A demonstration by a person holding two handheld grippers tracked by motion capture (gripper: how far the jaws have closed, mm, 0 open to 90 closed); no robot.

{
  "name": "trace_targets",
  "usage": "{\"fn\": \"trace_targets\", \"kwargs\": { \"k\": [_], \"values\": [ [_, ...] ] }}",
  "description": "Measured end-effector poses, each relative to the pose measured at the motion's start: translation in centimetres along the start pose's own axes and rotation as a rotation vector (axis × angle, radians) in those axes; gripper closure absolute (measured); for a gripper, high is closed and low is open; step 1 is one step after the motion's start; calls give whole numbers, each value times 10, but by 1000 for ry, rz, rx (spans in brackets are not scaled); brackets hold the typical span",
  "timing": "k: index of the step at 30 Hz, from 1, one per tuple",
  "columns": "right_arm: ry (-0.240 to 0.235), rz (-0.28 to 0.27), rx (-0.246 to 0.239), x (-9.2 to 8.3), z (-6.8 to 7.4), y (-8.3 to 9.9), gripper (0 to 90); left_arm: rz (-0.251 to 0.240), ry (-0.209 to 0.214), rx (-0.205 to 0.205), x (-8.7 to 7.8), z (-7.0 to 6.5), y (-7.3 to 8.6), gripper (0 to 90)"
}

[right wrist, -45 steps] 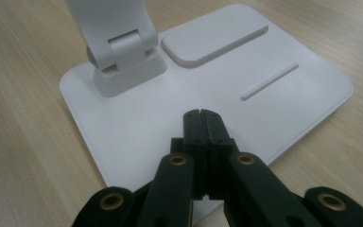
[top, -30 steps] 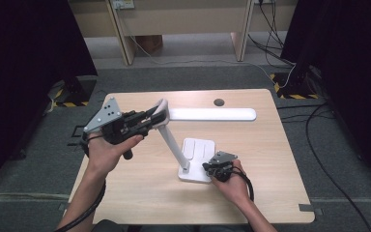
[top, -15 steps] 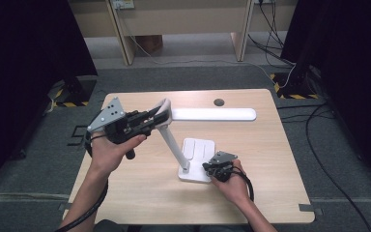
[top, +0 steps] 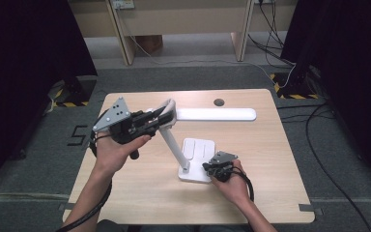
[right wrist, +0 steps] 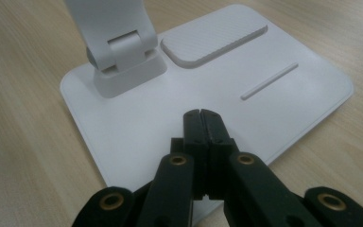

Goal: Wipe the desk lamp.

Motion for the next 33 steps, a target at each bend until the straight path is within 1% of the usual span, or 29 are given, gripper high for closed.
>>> {"fn": "trace_targets", "kwargs": {
  "k": [18,21,23,33],
  "values": [
    [-1,-1,6,0,0,0,900,9,13,5,8,-4,-1,767],
    [0,-2,1,0,0,0,900,6,14,5,10,-5,-1,767],
    [-1,-1,7,0,0,0,900,6,15,4,11,-5,-1,767],
    [0,-3,3,0,0,0,900,9,16,8,15,-7,-2,768]
  ]
}}
Point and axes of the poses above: each handheld gripper's, and its own axes: x roughly forward along the jaws, y roughly out of its underside, z roughly to its left, the point moved 3 cm from there along x, roughly forward along the jaws, and after that the axes turned 6 degrees about y, right-handed, at the moved point
